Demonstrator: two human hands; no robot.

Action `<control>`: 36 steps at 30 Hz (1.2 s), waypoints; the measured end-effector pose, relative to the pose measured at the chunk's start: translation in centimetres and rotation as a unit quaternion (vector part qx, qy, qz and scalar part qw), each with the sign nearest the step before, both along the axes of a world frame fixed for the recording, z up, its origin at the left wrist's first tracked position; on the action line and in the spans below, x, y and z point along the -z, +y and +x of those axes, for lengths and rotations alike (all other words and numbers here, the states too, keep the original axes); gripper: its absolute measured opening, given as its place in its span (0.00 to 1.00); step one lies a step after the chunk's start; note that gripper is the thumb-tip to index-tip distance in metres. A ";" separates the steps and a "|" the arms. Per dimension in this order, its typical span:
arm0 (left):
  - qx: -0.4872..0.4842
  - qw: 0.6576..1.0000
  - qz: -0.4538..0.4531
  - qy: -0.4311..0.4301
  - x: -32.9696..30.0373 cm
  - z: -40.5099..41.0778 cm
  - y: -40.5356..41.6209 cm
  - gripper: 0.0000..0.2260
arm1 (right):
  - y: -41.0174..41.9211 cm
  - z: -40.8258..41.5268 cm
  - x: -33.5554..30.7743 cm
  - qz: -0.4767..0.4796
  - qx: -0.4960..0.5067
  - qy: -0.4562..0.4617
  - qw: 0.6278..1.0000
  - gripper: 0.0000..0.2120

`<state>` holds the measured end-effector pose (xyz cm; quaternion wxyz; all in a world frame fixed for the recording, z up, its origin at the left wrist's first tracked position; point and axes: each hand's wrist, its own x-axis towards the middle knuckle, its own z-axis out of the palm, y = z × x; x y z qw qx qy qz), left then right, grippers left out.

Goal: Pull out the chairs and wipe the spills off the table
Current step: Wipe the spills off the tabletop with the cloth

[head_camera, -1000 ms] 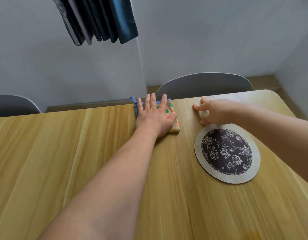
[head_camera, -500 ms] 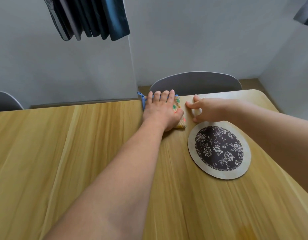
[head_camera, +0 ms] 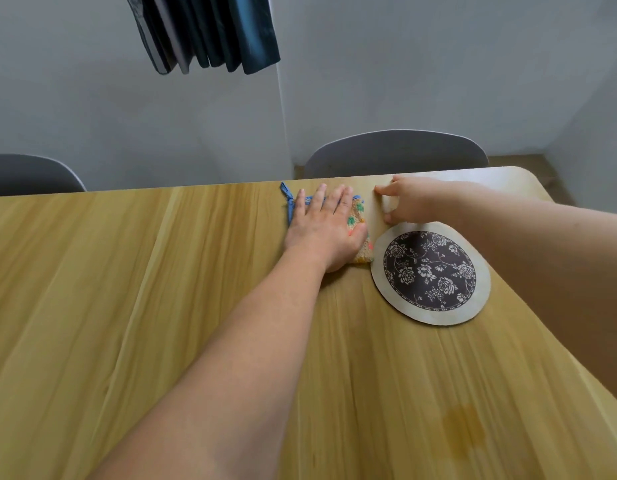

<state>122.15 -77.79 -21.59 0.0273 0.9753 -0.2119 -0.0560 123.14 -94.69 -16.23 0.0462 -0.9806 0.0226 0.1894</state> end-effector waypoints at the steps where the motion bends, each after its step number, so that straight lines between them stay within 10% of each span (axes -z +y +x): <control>1: -0.001 1.000 0.005 0.001 -0.1 -0.7 0.2 0.31 | 0.2 -0.7 0.0 0.000 0.004 -0.024 1.000 0.30; 6: -0.007 1.000 0.014 0.007 -0.3 -3.3 0.8 0.31 | 0.9 -5.4 0.0 0.063 0.002 -0.123 0.990 0.20; 28: -0.041 0.998 0.019 0.032 -0.7 -17.7 2.6 0.31 | 0.0 -22.1 0.8 -0.096 0.056 0.005 0.994 0.36; 36: -0.048 0.997 0.020 0.053 -1.1 -26.2 3.1 0.32 | 0.7 -22.4 -0.5 -0.014 0.104 0.079 0.991 0.31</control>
